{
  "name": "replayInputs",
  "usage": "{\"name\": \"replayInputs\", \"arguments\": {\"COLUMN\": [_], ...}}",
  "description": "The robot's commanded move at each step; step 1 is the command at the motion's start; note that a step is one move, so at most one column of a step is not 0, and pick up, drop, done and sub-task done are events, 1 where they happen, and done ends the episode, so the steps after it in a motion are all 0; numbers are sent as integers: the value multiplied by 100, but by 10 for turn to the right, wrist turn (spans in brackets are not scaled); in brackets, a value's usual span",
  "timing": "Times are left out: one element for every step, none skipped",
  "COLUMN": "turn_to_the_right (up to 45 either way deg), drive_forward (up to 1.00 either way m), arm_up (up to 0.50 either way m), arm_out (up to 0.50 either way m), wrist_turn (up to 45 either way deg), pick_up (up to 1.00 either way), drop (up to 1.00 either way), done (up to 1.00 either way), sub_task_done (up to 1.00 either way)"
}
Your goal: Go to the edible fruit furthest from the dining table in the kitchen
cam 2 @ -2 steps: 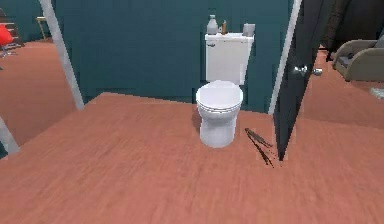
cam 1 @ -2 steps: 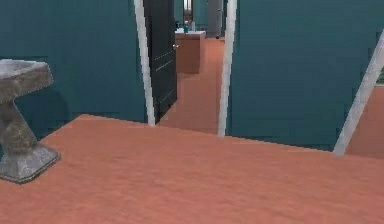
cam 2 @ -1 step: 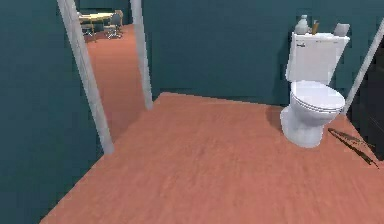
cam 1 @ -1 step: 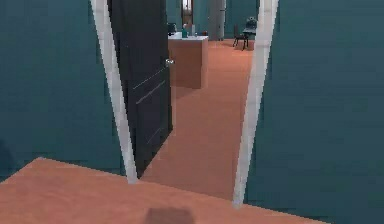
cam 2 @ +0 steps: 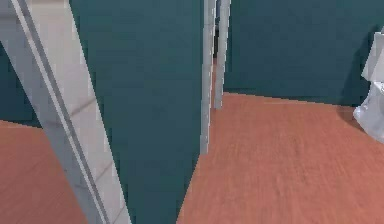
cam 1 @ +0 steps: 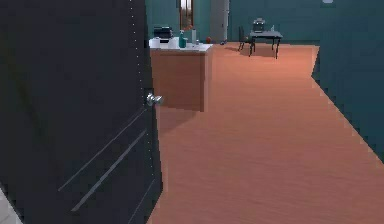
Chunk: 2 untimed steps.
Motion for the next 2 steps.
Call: {"name": "replayInputs", "arguments": {"turn_to_the_right": [0, 150], "drive_forward": [10, 0], "arm_up": [0, 0], "arm_out": [0, 0], "wrist_turn": [0, 0], "pick_up": [0, 0], "drop": [0, 0], "done": [0, 0], "sub_task_done": [0, 0]}}
